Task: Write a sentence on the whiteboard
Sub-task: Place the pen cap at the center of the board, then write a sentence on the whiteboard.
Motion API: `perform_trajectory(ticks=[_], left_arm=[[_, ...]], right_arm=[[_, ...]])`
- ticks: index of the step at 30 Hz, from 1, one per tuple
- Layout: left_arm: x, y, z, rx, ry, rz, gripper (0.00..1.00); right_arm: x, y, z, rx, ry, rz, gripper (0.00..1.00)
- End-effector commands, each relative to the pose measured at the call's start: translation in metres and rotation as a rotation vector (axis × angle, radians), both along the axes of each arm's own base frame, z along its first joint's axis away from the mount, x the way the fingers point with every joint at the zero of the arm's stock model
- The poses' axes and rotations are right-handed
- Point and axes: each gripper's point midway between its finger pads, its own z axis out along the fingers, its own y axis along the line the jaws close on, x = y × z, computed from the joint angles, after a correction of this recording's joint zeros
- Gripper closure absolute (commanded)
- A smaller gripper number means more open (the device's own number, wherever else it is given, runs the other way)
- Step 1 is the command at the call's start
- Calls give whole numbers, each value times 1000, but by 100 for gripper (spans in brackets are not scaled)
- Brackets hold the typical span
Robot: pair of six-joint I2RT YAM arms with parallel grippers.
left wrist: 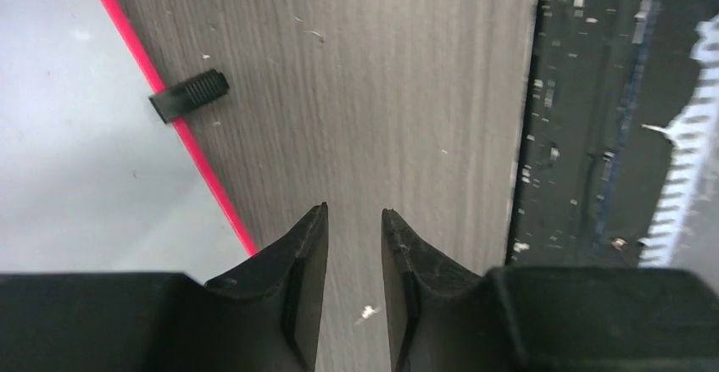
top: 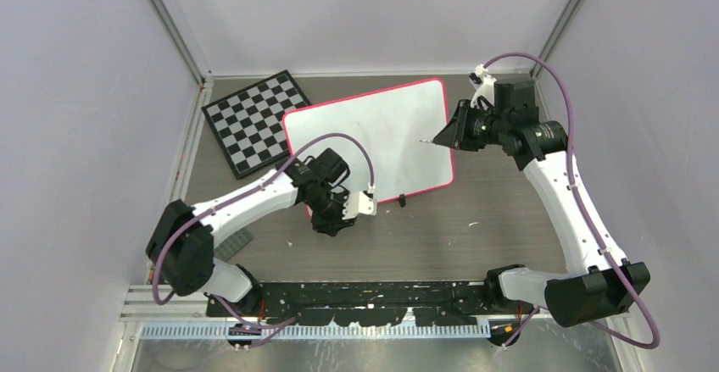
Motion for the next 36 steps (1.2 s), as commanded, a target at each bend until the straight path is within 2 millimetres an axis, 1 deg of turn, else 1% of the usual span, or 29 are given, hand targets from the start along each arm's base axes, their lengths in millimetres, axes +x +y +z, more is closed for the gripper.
perform_trajectory(ticks=[1, 6, 11, 13, 20, 23, 25, 27, 28, 30, 31, 32, 33, 36], left_arm=[[32, -22, -13, -10, -126, -40, 69], [45, -35, -38, 12, -136, -44, 70], [54, -46, -55, 30, -139, -49, 71], [58, -53, -56, 18, -144, -44, 71], [65, -91, -56, -27, -146, -34, 71], [68, -98, -55, -37, -134, -8, 71], [68, -98, -53, -37, -135, 0, 70], [63, -97, -43, -50, -120, 1, 65], [58, -97, -33, -65, -107, -1, 62], [45, -97, -5, -110, -71, -3, 53], [35, -97, 17, -150, -54, -4, 49], [27, -95, 35, -176, -30, -5, 46], [21, -96, 58, -211, -23, 1, 44], [14, -87, 118, -292, 9, 81, 40]], right_arm=[[5, -5, 25, 54, -37, -40, 100], [5, -13, 24, 51, -24, -66, 100], [7, -17, 25, 51, -24, -79, 100], [8, -17, 26, 54, -22, -80, 100], [13, -17, 25, 59, -13, -74, 100], [12, -17, 25, 58, -16, -68, 100], [12, -16, 24, 57, -14, -62, 100], [11, -14, 25, 65, -14, -51, 100], [10, -12, 25, 73, -13, -39, 100], [11, -9, 27, 89, -23, -18, 100], [10, -5, 29, 103, -30, 4, 100], [11, -3, 30, 113, -38, 18, 100], [13, -1, 31, 122, -44, 27, 100], [16, 6, 35, 139, -62, 66, 100]])
